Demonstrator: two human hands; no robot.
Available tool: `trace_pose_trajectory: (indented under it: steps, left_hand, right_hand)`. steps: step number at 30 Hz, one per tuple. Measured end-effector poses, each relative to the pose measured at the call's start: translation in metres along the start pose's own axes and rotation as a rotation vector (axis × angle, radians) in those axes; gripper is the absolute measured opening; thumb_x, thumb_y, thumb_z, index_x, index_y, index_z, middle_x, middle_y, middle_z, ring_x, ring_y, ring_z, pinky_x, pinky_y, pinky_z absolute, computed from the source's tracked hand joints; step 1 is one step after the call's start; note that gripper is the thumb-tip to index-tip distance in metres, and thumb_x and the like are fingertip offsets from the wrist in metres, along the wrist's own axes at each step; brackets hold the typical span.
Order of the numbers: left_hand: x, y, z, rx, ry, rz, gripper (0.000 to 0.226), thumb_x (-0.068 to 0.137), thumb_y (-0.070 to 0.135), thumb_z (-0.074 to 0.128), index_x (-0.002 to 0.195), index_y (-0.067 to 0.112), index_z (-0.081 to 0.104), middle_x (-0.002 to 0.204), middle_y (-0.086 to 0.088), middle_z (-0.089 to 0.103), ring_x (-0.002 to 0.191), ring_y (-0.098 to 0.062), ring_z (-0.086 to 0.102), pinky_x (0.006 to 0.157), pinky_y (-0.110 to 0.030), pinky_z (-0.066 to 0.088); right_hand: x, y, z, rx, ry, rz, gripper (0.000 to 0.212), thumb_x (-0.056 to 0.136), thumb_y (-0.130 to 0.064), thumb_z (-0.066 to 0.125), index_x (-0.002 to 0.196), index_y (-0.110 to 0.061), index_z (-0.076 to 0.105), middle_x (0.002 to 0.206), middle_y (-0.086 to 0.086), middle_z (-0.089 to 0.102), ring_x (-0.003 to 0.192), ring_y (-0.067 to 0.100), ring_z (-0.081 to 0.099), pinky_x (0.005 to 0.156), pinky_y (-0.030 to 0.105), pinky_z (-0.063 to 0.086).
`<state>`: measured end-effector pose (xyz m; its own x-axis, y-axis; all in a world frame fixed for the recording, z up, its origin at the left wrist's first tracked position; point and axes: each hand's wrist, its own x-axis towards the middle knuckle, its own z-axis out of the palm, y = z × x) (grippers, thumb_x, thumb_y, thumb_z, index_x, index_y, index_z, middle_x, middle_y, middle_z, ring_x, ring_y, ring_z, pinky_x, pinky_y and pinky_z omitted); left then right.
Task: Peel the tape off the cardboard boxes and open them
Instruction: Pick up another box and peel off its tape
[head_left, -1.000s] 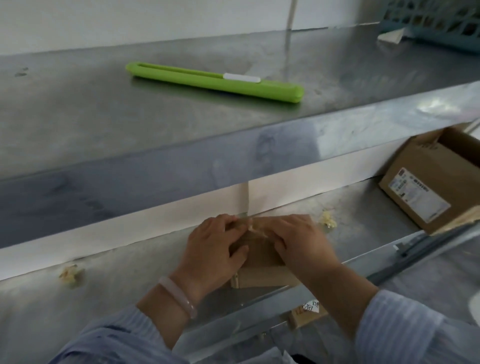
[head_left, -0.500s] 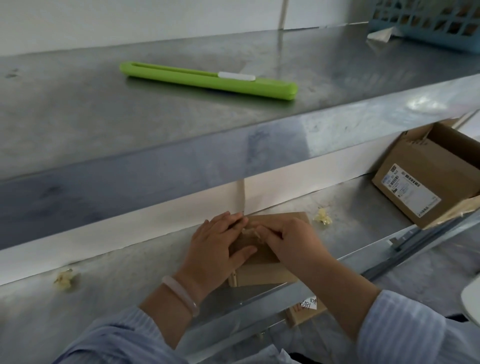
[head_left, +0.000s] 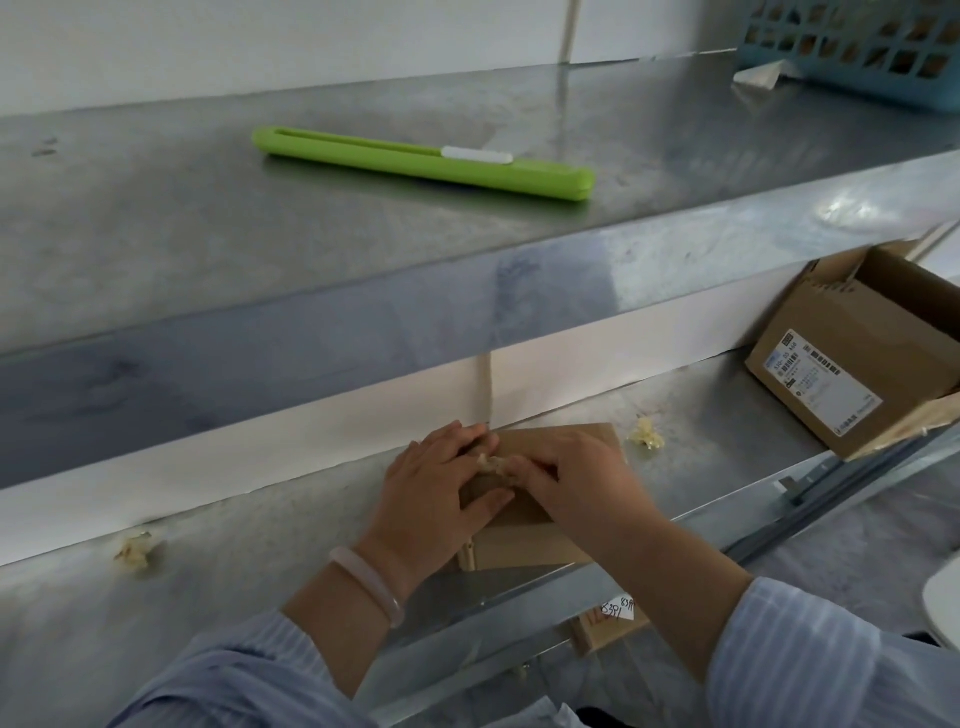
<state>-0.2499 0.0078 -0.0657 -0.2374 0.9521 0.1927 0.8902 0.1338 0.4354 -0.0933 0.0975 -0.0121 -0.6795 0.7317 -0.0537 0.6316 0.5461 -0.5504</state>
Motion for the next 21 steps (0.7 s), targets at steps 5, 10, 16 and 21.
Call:
trace_pose_trajectory:
  steps: [5,10,16,21]
  left_hand:
    - [0.001,0.001,-0.001,0.033,-0.014,0.004,0.076,0.08,0.075,0.03,0.139,0.032,0.047,0.146,0.015,0.041,0.139,-0.011,0.032,0.112,-0.045,0.031]
    - [0.002,-0.001,-0.001,-0.015,-0.018,0.025,0.094,0.074,0.088,0.021,0.139,0.026,0.049,0.145,0.012,0.044,0.137,-0.013,0.035,0.111,-0.044,0.033]
    - [0.001,0.0,-0.003,-0.017,-0.062,-0.011,0.093,0.072,0.089,0.018,0.143,0.033,0.042,0.149,0.019,0.035,0.14,-0.007,0.027,0.114,-0.042,0.027]
    - [0.0,-0.002,-0.003,-0.02,-0.062,-0.022,0.092,0.073,0.088,0.015,0.143,0.034,0.04,0.149,0.02,0.033,0.141,-0.007,0.025,0.116,-0.044,0.024]
  right_hand:
    - [0.006,-0.004,0.0,-0.021,-0.019,0.094,0.028,0.084,-0.047,0.068,0.096,-0.03,0.049,0.087,-0.01,0.061,0.081,0.011,0.057,0.07,0.024,0.045]
    - [0.009,-0.008,0.0,-0.154,-0.043,0.084,0.01,0.089,-0.03,0.059,0.086,-0.022,0.054,0.092,-0.002,0.056,0.081,0.014,0.052,0.069,0.025,0.042]
    - [0.003,0.007,-0.01,-0.1,0.108,0.087,0.017,0.088,-0.031,0.058,0.081,-0.019,0.049,0.081,-0.004,0.052,0.071,0.013,0.049,0.059,0.025,0.04]
    - [-0.001,0.032,-0.021,-0.225,0.272,-0.029,0.008,0.086,-0.02,0.062,0.082,-0.018,0.056,0.084,-0.005,0.054,0.079,0.013,0.05,0.062,0.022,0.036]
